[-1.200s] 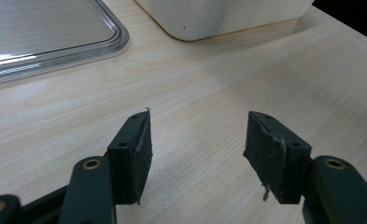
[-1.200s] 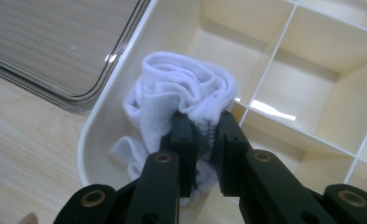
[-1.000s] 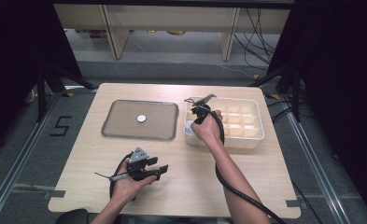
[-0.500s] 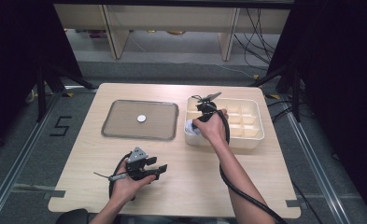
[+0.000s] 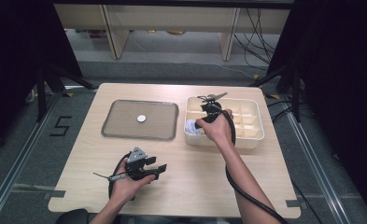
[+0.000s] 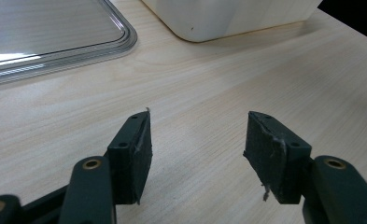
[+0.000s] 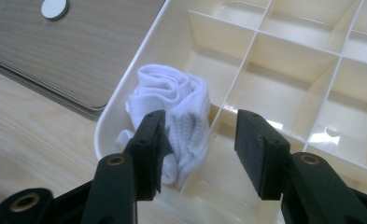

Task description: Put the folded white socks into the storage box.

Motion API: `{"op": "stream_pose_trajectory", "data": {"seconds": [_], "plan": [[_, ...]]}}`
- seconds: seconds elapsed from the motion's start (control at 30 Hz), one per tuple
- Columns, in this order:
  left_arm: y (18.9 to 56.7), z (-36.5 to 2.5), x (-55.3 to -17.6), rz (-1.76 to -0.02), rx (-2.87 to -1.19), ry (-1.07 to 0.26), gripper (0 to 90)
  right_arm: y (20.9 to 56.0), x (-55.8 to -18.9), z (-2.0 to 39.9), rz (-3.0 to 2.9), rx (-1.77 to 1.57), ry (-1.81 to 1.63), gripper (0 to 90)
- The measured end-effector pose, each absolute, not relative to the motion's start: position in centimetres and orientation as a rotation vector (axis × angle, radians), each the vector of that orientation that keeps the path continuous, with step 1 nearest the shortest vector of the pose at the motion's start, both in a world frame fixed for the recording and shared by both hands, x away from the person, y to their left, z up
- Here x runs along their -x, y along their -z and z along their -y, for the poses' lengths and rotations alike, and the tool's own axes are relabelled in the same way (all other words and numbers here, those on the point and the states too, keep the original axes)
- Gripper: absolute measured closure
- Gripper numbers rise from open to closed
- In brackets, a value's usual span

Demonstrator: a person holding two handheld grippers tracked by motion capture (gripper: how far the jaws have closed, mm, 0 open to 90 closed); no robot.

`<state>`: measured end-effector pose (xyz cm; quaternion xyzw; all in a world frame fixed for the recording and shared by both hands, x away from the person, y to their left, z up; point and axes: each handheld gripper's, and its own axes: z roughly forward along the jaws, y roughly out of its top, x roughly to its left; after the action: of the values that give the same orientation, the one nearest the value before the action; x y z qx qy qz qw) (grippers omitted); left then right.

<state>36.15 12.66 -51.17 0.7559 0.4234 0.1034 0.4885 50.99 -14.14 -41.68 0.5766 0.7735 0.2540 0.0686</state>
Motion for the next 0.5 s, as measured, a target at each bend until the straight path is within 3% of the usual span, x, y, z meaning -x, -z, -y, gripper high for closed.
{"op": "stream_pose_trajectory", "data": {"seconds": [0.5], "plan": [[51.1, -12.8, -36.1, -1.04, -1.838, -0.275, 40.5, 41.3, -48.9, 16.2, -2.301, -1.723, -0.824, 51.5]]}}
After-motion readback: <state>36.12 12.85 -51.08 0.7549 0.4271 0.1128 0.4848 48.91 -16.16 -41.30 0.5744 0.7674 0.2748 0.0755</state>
